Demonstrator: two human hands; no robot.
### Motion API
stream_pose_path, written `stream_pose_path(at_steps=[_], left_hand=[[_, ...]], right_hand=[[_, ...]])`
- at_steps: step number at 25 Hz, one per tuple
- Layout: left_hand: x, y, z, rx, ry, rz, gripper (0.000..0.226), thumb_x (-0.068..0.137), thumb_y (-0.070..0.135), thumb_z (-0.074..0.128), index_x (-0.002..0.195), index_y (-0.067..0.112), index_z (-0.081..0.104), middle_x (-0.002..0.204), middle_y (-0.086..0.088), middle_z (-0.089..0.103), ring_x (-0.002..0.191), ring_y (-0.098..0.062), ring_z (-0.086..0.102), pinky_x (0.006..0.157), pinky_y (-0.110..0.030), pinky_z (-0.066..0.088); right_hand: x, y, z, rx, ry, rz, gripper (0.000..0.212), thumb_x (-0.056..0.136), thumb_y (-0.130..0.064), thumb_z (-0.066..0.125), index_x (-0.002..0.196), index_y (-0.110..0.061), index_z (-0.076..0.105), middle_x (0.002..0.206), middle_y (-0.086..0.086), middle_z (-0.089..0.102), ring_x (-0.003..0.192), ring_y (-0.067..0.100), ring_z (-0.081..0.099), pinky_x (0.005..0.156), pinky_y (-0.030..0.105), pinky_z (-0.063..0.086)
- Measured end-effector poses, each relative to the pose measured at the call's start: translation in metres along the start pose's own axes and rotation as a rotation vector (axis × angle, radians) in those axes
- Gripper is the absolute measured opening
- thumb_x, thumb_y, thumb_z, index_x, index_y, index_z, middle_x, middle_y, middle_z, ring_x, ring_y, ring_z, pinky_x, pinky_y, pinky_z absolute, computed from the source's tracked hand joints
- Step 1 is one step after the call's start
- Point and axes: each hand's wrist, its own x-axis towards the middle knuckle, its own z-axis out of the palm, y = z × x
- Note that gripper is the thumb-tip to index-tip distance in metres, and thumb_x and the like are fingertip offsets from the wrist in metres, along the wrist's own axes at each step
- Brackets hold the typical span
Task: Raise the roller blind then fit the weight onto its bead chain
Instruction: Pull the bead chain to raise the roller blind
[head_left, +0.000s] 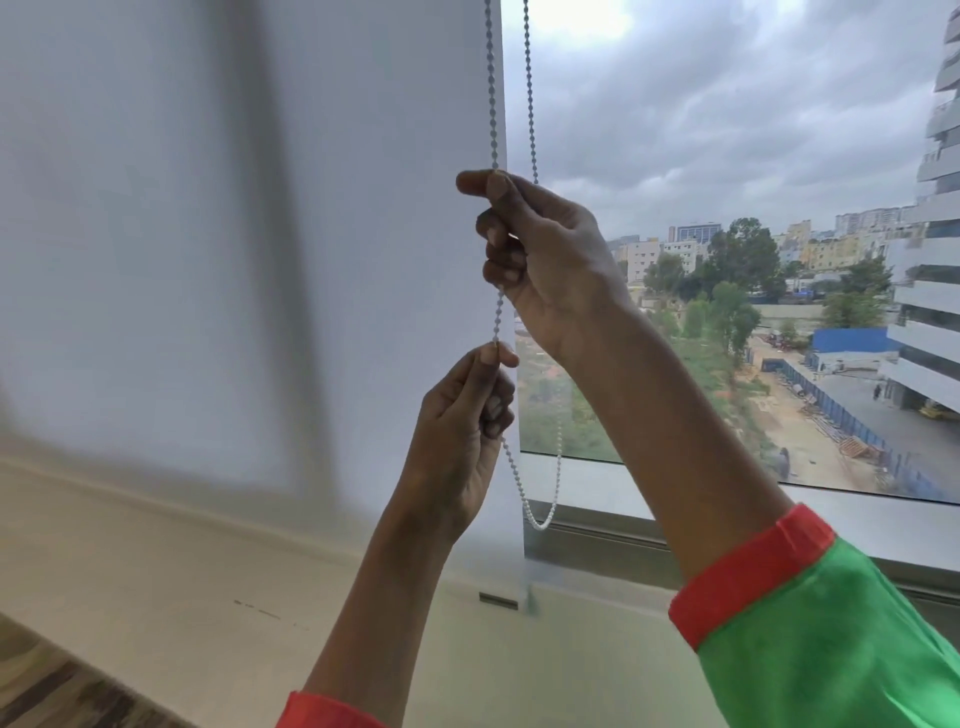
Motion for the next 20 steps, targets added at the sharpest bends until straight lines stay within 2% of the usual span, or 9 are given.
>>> stream_pose_path(at_steps=[3,6,9,13,14,16,18,20], left_hand=[[0.003,0.005,-0.006,0.183,-0.032,-0.061,0.035,0.097,0.025,0.044,0.079,0.022,0.074,0.07,-0.003,0.06,0.068,-0.015,0.052,0.068,-0.024,0.041],[0.014,0.018,-0.011,0.246,-0.009,-0.079,0.034,0.1,0.029,0.036,0.095,0.023,0.069,0.095,0.003,0.073,0.089,-0.015,0.071,0.078,-0.021,0.05],[0.03,0.038,-0.005,0.125,0.006,-0.023,0.034,0.101,0.027,0.033,0.106,0.016,0.065,0.1,0.002,0.074,0.096,-0.015,0.071,0.08,-0.022,0.055],[0.05,0.062,0.023,0.035,-0.071,0.044,0.034,0.101,0.025,0.033,0.114,0.006,0.059,0.108,-0.011,0.069,0.101,-0.023,0.069,0.089,-0.031,0.055],[0.053,0.067,0.032,0.007,-0.097,0.05,0.033,0.101,0.026,0.035,0.114,0.006,0.058,0.105,-0.011,0.07,0.096,-0.022,0.07,0.085,-0.031,0.056],[0.057,0.074,0.047,-0.047,-0.118,0.074,0.029,0.1,0.025,0.039,0.11,0.008,0.06,0.085,-0.006,0.071,0.072,-0.015,0.068,0.065,-0.025,0.056],[0.061,0.075,0.055,-0.056,-0.069,0.127,0.028,0.099,0.023,0.041,0.1,0.009,0.065,0.056,0.001,0.057,0.047,-0.007,0.043,0.046,-0.017,0.034],[0.058,0.07,0.057,-0.069,-0.013,0.152,0.029,0.098,0.023,0.043,0.087,0.011,0.066,0.043,0.006,0.039,0.042,-0.006,0.026,0.041,-0.018,0.021]], right_hand=[[-0.011,0.012,-0.009,0.007,-0.032,-0.06,0.02,0.096,-0.012,0.048,0.093,-0.008,0.067,0.052,-0.005,0.041,0.05,0.008,0.029,0.047,0.02,0.022],[-0.029,0.025,-0.025,0.004,-0.043,-0.041,0.021,0.095,-0.011,0.048,0.091,-0.011,0.068,0.053,-0.004,0.042,0.051,0.007,0.033,0.047,0.018,0.026],[-0.05,0.039,-0.038,0.001,-0.007,0.012,0.021,0.093,-0.009,0.049,0.088,-0.009,0.069,0.052,-0.005,0.045,0.052,0.006,0.034,0.048,0.018,0.025],[-0.073,0.057,-0.046,-0.028,0.003,0.064,0.019,0.09,-0.012,0.051,0.084,-0.009,0.068,0.054,-0.005,0.041,0.052,0.005,0.035,0.05,0.02,0.021],[-0.078,0.062,-0.048,-0.029,-0.009,0.071,0.017,0.088,-0.014,0.052,0.083,-0.01,0.069,0.053,-0.006,0.041,0.052,0.005,0.035,0.05,0.019,0.021],[-0.085,0.071,-0.051,-0.029,-0.032,0.078,0.016,0.085,-0.018,0.056,0.081,-0.013,0.07,0.053,-0.007,0.042,0.052,0.005,0.035,0.049,0.018,0.022],[-0.088,0.076,-0.056,-0.031,-0.053,0.081,0.016,0.088,-0.016,0.057,0.082,-0.014,0.071,0.054,-0.006,0.042,0.053,0.006,0.035,0.05,0.018,0.023],[-0.087,0.076,-0.061,-0.068,-0.086,0.096,0.016,0.088,-0.015,0.057,0.085,-0.012,0.072,0.055,-0.003,0.044,0.054,0.008,0.037,0.052,0.02,0.026]])
